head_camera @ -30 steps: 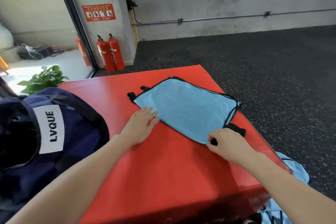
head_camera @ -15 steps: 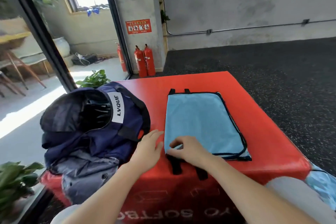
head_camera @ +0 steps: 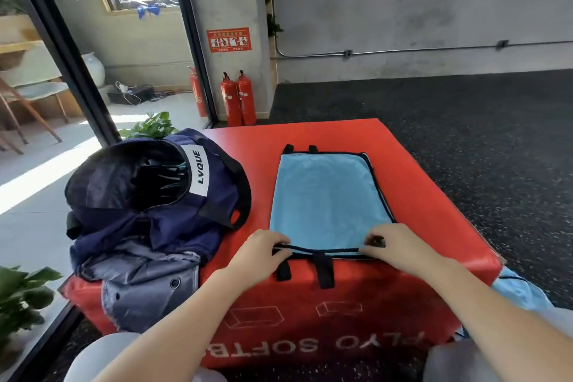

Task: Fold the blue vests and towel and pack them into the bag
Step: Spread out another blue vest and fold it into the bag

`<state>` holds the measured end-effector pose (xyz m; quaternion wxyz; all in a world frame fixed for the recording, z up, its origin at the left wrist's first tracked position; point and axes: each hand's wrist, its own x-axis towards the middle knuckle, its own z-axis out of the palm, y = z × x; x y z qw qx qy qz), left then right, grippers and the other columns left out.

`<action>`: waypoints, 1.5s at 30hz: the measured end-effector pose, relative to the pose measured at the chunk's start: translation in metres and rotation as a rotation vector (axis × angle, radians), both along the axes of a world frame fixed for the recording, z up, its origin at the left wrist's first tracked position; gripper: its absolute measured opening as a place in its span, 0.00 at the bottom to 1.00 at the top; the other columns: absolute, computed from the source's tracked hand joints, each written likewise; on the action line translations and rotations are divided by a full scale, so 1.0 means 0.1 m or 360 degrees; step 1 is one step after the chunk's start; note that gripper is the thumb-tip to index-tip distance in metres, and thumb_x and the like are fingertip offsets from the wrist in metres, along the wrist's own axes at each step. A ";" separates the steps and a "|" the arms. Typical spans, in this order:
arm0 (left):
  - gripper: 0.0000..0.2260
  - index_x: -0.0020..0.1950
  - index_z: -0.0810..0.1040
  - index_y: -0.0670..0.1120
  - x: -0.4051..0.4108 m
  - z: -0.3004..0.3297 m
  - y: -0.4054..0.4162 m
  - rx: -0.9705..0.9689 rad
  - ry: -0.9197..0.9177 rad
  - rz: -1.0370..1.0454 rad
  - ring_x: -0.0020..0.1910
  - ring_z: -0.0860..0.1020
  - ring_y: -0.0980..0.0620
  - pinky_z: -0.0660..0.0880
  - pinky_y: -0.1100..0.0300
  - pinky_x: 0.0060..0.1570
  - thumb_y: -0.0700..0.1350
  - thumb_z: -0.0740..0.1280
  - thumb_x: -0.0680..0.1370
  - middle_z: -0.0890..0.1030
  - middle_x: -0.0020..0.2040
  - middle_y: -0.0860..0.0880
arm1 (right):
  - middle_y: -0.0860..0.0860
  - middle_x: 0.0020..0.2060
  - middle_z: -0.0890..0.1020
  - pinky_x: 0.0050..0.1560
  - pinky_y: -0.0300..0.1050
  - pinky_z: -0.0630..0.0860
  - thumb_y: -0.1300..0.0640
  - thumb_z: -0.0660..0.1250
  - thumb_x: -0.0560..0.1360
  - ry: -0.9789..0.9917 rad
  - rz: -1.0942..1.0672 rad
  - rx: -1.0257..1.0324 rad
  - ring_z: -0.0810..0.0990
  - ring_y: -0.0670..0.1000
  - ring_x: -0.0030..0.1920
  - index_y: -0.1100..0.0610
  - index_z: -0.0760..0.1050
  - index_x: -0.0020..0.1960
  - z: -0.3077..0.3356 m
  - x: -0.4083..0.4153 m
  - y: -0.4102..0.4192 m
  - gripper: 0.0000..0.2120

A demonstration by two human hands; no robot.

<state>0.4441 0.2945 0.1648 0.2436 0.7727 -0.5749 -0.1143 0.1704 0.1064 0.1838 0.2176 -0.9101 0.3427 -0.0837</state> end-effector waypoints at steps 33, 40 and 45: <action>0.04 0.47 0.77 0.57 -0.26 0.19 0.53 -0.0266 0.0295 0.0155 0.36 0.79 0.57 0.76 0.58 0.42 0.50 0.70 0.78 0.82 0.38 0.56 | 0.43 0.37 0.84 0.41 0.40 0.72 0.55 0.69 0.79 -0.0408 -0.0046 0.0086 0.81 0.47 0.40 0.47 0.79 0.45 0.13 -0.75 0.21 0.05; 0.03 0.47 0.81 0.56 -0.26 0.40 0.37 -0.0444 0.0533 0.0269 0.43 0.82 0.53 0.79 0.58 0.47 0.48 0.73 0.77 0.84 0.41 0.56 | 0.46 0.40 0.86 0.52 0.52 0.78 0.53 0.70 0.78 -0.0526 -0.0112 0.0238 0.84 0.51 0.47 0.47 0.84 0.44 0.38 -0.68 -0.03 0.05; 0.05 0.46 0.81 0.57 -0.13 0.43 0.06 -0.0521 0.0601 0.0292 0.42 0.82 0.51 0.79 0.55 0.49 0.46 0.73 0.77 0.84 0.40 0.54 | 0.48 0.38 0.85 0.50 0.53 0.77 0.52 0.71 0.78 -0.0607 -0.0167 0.0250 0.82 0.48 0.41 0.49 0.84 0.44 0.42 -0.50 -0.27 0.06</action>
